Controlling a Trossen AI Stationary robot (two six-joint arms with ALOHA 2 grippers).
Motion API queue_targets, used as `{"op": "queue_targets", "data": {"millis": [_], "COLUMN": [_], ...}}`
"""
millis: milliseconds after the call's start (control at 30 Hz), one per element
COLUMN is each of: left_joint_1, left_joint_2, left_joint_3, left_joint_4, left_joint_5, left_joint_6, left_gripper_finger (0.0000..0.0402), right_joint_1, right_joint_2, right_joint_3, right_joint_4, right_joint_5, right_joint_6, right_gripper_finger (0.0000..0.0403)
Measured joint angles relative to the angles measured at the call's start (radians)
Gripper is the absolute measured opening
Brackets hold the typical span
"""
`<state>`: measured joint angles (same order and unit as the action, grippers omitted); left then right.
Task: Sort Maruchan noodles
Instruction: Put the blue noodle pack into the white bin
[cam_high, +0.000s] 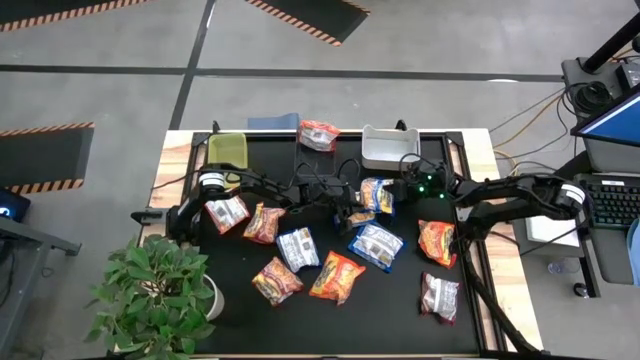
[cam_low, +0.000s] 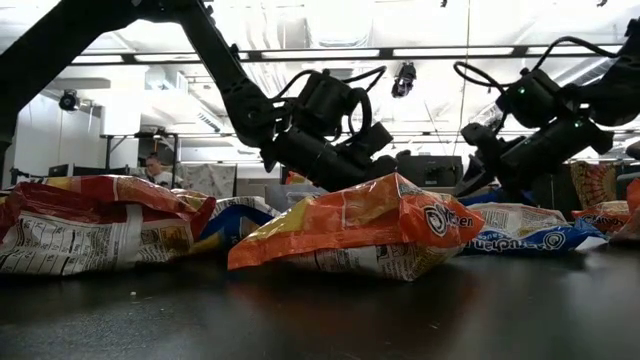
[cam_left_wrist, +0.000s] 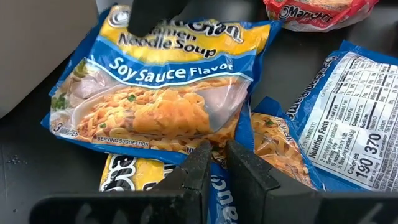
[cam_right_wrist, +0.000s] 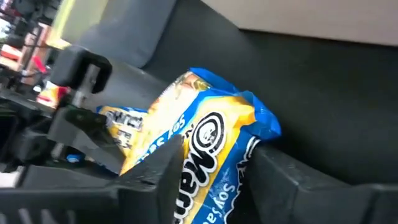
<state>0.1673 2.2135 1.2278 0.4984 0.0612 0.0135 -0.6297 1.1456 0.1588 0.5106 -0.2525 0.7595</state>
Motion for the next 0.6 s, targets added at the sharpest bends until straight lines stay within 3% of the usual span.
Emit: {"op": "queue_targets", "data": {"millis": [333,600], "left_joint_1": [0.000,0.001], "left_joint_2": [-0.017,-0.100], "left_joint_3": [-0.002,-0.002], "left_joint_4": [-0.015,-0.095], "left_joint_5": [0.000,-0.002], "left_joint_6": [0.001,0.055], "left_gripper_finger": [0.0037,0.0037], "right_joint_1": [0.005,0.005], "right_joint_2": [0.082,0.001], "right_joint_3": [0.001,0.000], "right_joint_4": [0.104,0.098], "right_joint_5": [-0.016,-0.017], "right_joint_6": [-0.020,-0.039], "right_gripper_finger": [0.0035,0.0011]}}
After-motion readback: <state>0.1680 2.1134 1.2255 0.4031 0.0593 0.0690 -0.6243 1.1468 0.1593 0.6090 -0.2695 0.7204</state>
